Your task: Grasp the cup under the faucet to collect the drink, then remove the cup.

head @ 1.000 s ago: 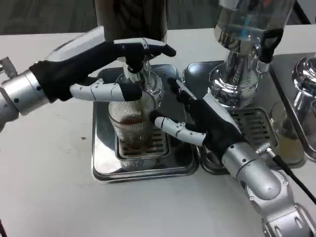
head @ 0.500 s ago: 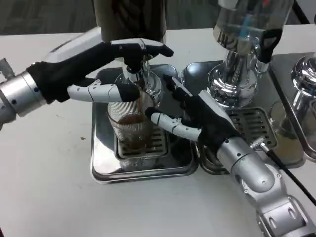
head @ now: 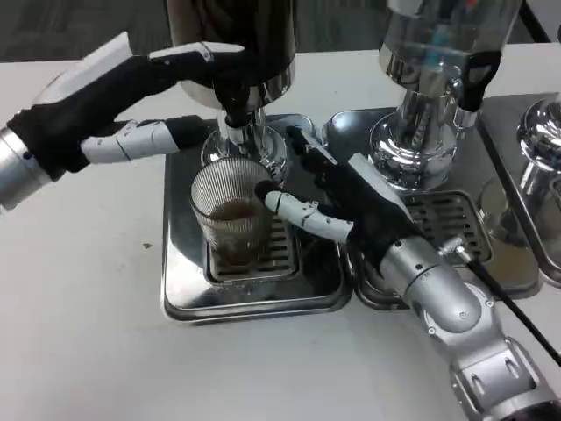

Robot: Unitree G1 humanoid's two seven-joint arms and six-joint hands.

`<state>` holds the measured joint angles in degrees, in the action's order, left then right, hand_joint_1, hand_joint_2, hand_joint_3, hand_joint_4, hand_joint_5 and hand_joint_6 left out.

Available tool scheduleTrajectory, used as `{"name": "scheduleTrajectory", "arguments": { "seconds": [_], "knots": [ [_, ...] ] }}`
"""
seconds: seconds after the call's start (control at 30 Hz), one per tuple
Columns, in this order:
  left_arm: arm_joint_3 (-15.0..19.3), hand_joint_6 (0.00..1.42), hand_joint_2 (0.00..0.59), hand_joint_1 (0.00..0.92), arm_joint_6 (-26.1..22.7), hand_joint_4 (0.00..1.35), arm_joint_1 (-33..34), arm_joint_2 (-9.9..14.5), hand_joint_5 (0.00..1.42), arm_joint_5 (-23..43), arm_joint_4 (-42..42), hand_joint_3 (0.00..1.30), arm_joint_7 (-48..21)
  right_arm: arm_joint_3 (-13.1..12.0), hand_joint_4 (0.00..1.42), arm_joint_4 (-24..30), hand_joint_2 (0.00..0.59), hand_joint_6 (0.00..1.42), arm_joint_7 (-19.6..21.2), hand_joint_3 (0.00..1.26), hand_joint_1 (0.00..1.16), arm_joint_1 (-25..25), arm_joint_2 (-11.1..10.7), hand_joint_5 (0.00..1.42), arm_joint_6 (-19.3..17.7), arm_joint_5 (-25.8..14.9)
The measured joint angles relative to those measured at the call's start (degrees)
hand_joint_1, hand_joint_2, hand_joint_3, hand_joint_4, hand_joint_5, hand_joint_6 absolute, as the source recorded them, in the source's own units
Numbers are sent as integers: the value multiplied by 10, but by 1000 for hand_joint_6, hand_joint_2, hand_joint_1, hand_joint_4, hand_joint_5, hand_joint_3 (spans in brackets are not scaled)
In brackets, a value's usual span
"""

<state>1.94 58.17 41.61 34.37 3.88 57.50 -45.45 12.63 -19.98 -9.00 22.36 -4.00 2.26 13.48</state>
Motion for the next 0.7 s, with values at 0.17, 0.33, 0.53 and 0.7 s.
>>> {"name": "scheduleTrajectory", "arguments": {
  "seconds": [0.17, 0.33, 0.53, 0.7],
  "knots": [
    [22, 198, 63, 0, -9, 170, -5, 11, 167, 5, 3, 246, 3, -1, 0, -20, 259, 0, -1, 0, 383, 9, 5, 0, -13, -6],
    [42, 193, 62, 0, -16, 177, -8, 25, 165, 10, 4, 249, 5, -4, 0, -48, 255, 0, -9, 0, 373, 22, 7, 0, -33, -19],
    [63, 189, 63, 0, -20, 187, -25, 43, 164, 25, 2, 256, 6, -7, 0, -87, 238, 0, -20, 0, 315, 33, 11, 0, -58, -37],
    [69, 188, 63, 0, -25, 203, -41, 53, 164, 34, -2, 280, 5, -8, 0, -114, 205, 0, -31, 0, 269, 44, 13, 0, -75, -43]
  ]
}}
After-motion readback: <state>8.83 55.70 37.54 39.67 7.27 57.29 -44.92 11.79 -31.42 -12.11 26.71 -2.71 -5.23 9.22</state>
